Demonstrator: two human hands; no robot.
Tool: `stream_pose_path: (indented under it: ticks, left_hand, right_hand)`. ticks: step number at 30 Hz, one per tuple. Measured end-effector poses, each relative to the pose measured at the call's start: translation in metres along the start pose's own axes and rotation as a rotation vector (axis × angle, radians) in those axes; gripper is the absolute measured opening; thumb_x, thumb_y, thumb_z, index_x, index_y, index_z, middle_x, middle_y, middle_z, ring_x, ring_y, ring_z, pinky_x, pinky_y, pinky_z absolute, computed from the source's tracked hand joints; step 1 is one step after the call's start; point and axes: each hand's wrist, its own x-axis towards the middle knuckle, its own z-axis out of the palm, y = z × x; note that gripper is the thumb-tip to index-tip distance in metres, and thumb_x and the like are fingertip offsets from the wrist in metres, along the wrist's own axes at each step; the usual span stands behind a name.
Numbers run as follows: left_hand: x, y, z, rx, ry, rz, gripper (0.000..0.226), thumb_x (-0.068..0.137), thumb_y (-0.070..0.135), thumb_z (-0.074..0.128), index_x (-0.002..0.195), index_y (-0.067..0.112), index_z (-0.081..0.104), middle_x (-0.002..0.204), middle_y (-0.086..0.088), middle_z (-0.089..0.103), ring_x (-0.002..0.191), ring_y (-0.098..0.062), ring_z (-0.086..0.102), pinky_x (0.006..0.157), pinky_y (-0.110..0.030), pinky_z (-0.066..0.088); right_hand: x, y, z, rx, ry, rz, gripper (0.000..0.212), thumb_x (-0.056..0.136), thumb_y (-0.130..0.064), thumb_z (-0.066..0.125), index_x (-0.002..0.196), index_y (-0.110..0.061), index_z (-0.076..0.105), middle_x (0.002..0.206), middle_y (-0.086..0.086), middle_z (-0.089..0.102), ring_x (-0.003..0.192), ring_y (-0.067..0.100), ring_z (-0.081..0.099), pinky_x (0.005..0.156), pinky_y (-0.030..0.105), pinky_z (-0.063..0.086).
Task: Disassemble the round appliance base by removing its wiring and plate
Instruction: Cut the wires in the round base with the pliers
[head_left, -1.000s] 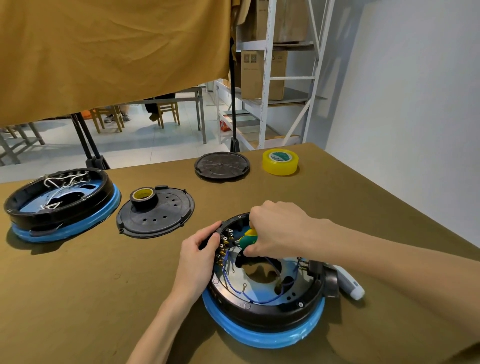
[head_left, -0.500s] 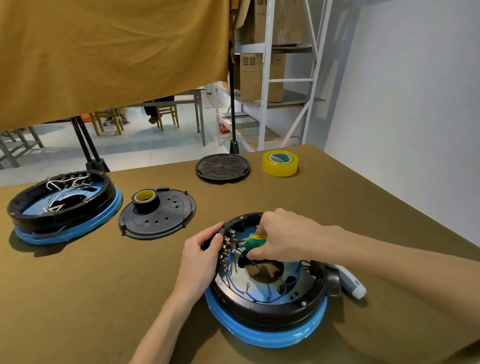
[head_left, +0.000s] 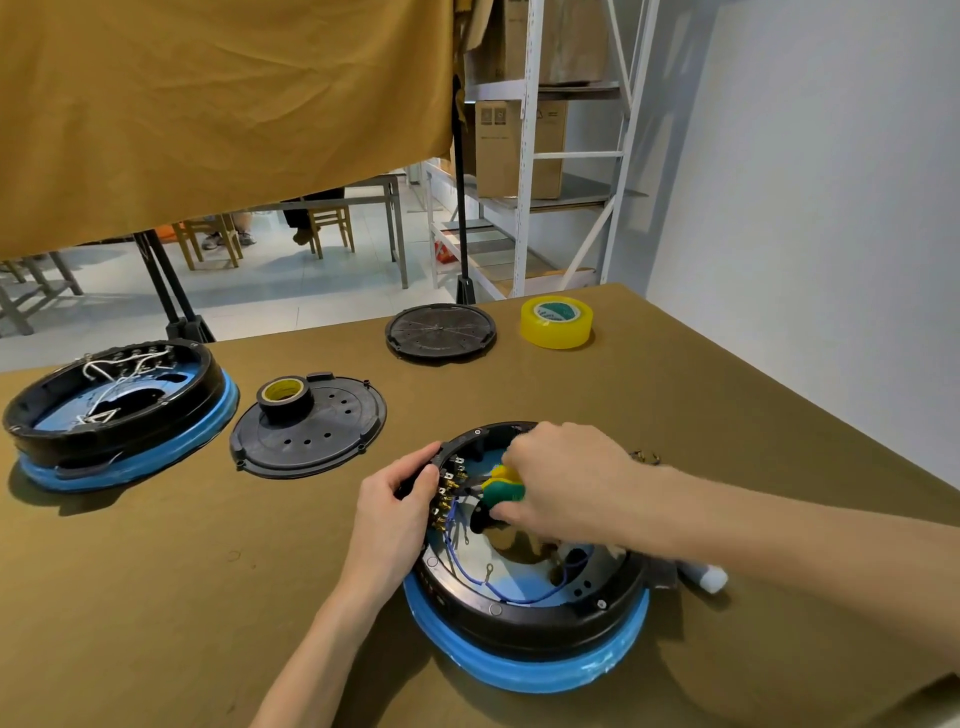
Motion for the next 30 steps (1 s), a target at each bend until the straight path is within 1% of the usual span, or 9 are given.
stream_pose_path:
  ticks: [2, 6, 9, 11, 15, 19, 24, 28, 30]
  left_hand:
    - [0.0, 0.001, 0.0, -0.002, 0.002, -0.003, 0.031, 0.104, 0.019, 0.056, 0.13, 0.033, 0.066, 0.114, 0.026, 0.063, 0.113, 0.01, 0.056, 0.083, -0.006, 0.042]
    - [0.001, 0.0, 0.001, 0.0, 0.002, -0.003, 0.032, 0.105, 0.018, 0.055, 0.132, 0.031, 0.066, 0.113, 0.027, 0.063, 0.103, 0.02, 0.056, 0.075, 0.001, 0.044]
    - [0.001, -0.002, 0.001, 0.003, -0.001, 0.0, 0.032, 0.105, 0.017, 0.055, 0.132, 0.029, 0.066, 0.111, 0.03, 0.061, 0.096, 0.031, 0.053, 0.072, 0.005, 0.041]
    - [0.0, -0.001, 0.0, 0.006, 0.0, 0.0, 0.032, 0.105, 0.018, 0.056, 0.133, 0.029, 0.066, 0.114, 0.029, 0.062, 0.098, 0.029, 0.053, 0.074, 0.004, 0.041]
    - [0.0, -0.001, 0.0, -0.003, -0.003, -0.004, 0.032, 0.104, 0.019, 0.056, 0.133, 0.03, 0.065, 0.115, 0.027, 0.062, 0.099, 0.026, 0.054, 0.074, 0.003, 0.043]
    - [0.0, 0.0, -0.001, 0.016, -0.001, 0.003, 0.032, 0.104, 0.02, 0.057, 0.132, 0.032, 0.066, 0.115, 0.03, 0.062, 0.102, 0.026, 0.052, 0.079, 0.001, 0.042]
    - [-0.001, 0.0, 0.0, 0.022, 0.005, 0.007, 0.033, 0.104, 0.019, 0.057, 0.133, 0.03, 0.066, 0.117, 0.024, 0.064, 0.1, 0.026, 0.054, 0.074, 0.004, 0.042]
    - [-0.001, -0.001, 0.0, 0.035, 0.014, 0.012, 0.032, 0.104, 0.019, 0.057, 0.133, 0.029, 0.066, 0.116, 0.027, 0.063, 0.098, 0.031, 0.052, 0.075, 0.006, 0.04]
    - [-0.001, -0.001, 0.0, 0.042, 0.014, 0.01, 0.032, 0.104, 0.02, 0.058, 0.133, 0.029, 0.066, 0.117, 0.025, 0.063, 0.099, 0.029, 0.052, 0.075, 0.005, 0.041]
  right_hand:
    - [0.004, 0.01, -0.008, 0.179, -0.093, 0.061, 0.054, 0.086, -0.063, 0.068, 0.116, -0.018, 0.064, 0.099, 0.003, 0.064, 0.083, 0.023, 0.063, 0.073, 0.04, 0.058]
    - [-0.004, -0.006, 0.006, -0.125, 0.077, -0.056, 0.044, 0.094, -0.056, 0.061, 0.111, -0.016, 0.062, 0.102, 0.007, 0.063, 0.084, 0.028, 0.062, 0.065, 0.036, 0.047]
    - [0.001, 0.006, 0.001, 0.033, 0.003, 0.008, 0.053, 0.09, -0.061, 0.064, 0.118, -0.016, 0.063, 0.102, 0.005, 0.062, 0.087, 0.026, 0.063, 0.07, 0.037, 0.053]
    - [0.003, 0.012, -0.004, 0.175, -0.063, 0.058, 0.058, 0.086, -0.064, 0.068, 0.121, -0.017, 0.064, 0.102, 0.003, 0.062, 0.084, 0.023, 0.061, 0.072, 0.037, 0.054]
    - [-0.004, -0.005, 0.009, -0.082, 0.097, -0.047, 0.044, 0.093, -0.057, 0.061, 0.11, -0.017, 0.063, 0.1, 0.007, 0.062, 0.084, 0.028, 0.062, 0.066, 0.035, 0.046]
    - [0.002, 0.013, 0.0, 0.192, -0.044, 0.055, 0.054, 0.085, -0.063, 0.068, 0.116, -0.018, 0.065, 0.099, 0.003, 0.064, 0.085, 0.023, 0.063, 0.075, 0.04, 0.058]
    - [-0.005, -0.004, 0.014, -0.094, 0.12, -0.052, 0.047, 0.093, -0.057, 0.061, 0.114, -0.015, 0.063, 0.103, 0.008, 0.063, 0.086, 0.029, 0.063, 0.065, 0.036, 0.046]
    - [0.002, 0.013, 0.005, 0.2, -0.041, 0.07, 0.053, 0.085, -0.064, 0.068, 0.112, -0.019, 0.065, 0.094, 0.001, 0.063, 0.083, 0.023, 0.064, 0.072, 0.039, 0.057]
    - [-0.003, 0.005, 0.012, 0.035, 0.039, 0.034, 0.045, 0.09, -0.061, 0.063, 0.105, -0.019, 0.061, 0.091, 0.002, 0.059, 0.081, 0.025, 0.063, 0.066, 0.037, 0.052]
